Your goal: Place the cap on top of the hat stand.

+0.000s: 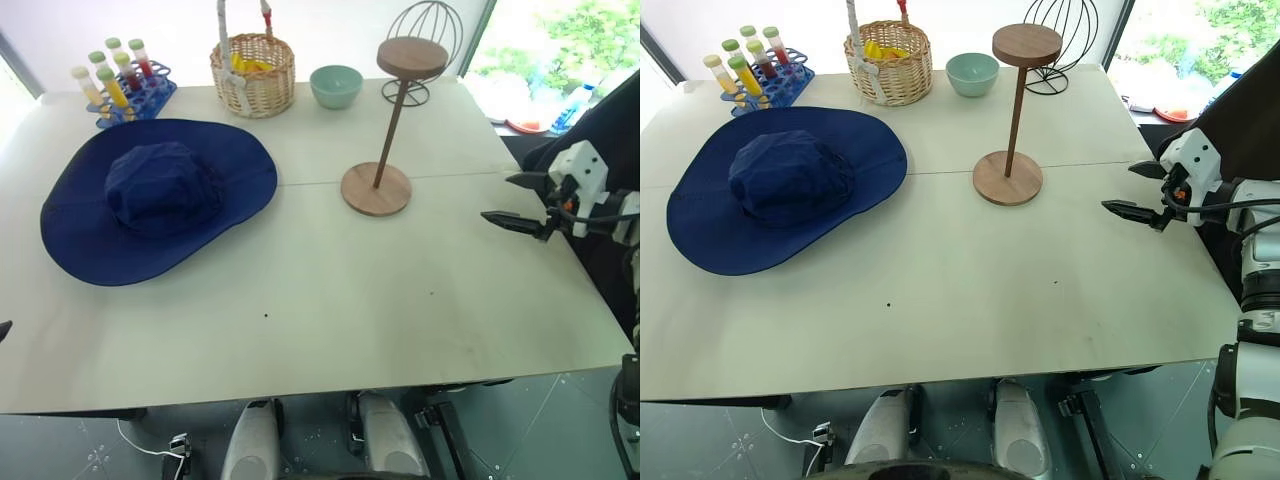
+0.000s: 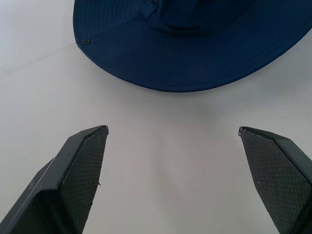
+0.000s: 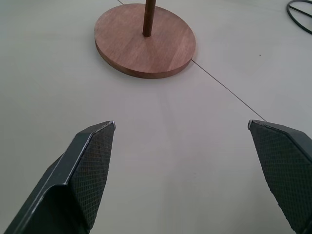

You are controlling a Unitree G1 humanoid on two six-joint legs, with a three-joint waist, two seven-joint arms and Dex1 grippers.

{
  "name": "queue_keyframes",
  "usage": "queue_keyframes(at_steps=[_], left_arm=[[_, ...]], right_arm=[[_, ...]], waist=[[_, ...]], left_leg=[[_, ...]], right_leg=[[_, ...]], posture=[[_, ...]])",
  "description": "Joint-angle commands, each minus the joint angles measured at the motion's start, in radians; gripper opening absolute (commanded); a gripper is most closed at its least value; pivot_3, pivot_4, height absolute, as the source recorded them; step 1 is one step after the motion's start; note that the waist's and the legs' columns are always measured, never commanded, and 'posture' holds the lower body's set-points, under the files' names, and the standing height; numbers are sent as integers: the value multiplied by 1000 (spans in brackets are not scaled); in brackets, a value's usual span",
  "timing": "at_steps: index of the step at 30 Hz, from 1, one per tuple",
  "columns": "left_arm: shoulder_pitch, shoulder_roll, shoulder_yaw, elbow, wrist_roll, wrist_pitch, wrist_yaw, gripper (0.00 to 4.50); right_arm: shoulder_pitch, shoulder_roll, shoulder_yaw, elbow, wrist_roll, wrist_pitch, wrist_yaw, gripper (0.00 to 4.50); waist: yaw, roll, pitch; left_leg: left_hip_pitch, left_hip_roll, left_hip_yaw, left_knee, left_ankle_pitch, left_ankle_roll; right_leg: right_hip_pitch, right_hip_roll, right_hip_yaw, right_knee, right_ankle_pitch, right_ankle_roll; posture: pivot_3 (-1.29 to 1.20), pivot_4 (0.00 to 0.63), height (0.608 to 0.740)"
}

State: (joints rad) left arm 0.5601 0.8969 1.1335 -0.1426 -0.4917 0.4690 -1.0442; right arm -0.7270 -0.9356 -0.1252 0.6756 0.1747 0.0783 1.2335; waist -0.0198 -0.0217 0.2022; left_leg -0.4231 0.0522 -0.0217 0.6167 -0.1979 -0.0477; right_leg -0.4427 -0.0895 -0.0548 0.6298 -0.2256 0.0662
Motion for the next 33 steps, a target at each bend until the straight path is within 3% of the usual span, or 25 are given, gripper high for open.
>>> queue_keyframes(at_steps=[1, 13, 18, 22, 27, 33], left_arm=[[-6, 22, 18, 4, 9, -25, -7, 4500], [-70, 55, -10, 31, -4, 13, -9, 4500], [-112, 87, -40, -46, -5, 10, -15, 4500], [-166, 112, -94, -200, -3, 24, 20, 4500], [-284, 136, -298, -329, 63, 6, 131, 4500], [-437, 159, -561, -359, 153, 3, 220, 4500]], right_arm=[[-40, -17, -17, 6, 8, -26, -2, 4476], [-31, -24, -25, 4, 23, 1, 8, 4476], [-43, -28, -29, -40, 43, 36, 30, 4476], [-38, -38, -40, -215, 114, 169, 65, 4476], [104, -91, -83, -613, 300, 450, 115, 4476], [251, -140, -178, -997, 526, 699, 70, 4476]], waist=[[0, 0, 0], [0, 0, 0], [1, 0, 0], [2, 0, 0], [11, 5, 0], [8, 5, 0]], left_leg=[[0, 0, 0, 0, 0, 0], [1, 0, 0, 0, 0, 0], [1, 0, 0, 0, 0, 0], [1, 0, 0, 0, 0, 0], [1, 0, 1, 0, 0, 0], [1, 1, 1, 1, 0, 0]], right_leg=[[0, 0, 0, 0, 0, 0], [0, 0, 0, 1, 0, 0], [1, 0, 0, 1, 0, 0], [1, 0, 1, 1, 2, -3], [1, 1, 2, 1, 2, -3], [1, 1, 2, 2, 2, -2]], posture=[[0, 150, 735], [0, 150, 735], [0, 150, 735], [0, 150, 735], [0, 150, 735], [0, 150, 735]])
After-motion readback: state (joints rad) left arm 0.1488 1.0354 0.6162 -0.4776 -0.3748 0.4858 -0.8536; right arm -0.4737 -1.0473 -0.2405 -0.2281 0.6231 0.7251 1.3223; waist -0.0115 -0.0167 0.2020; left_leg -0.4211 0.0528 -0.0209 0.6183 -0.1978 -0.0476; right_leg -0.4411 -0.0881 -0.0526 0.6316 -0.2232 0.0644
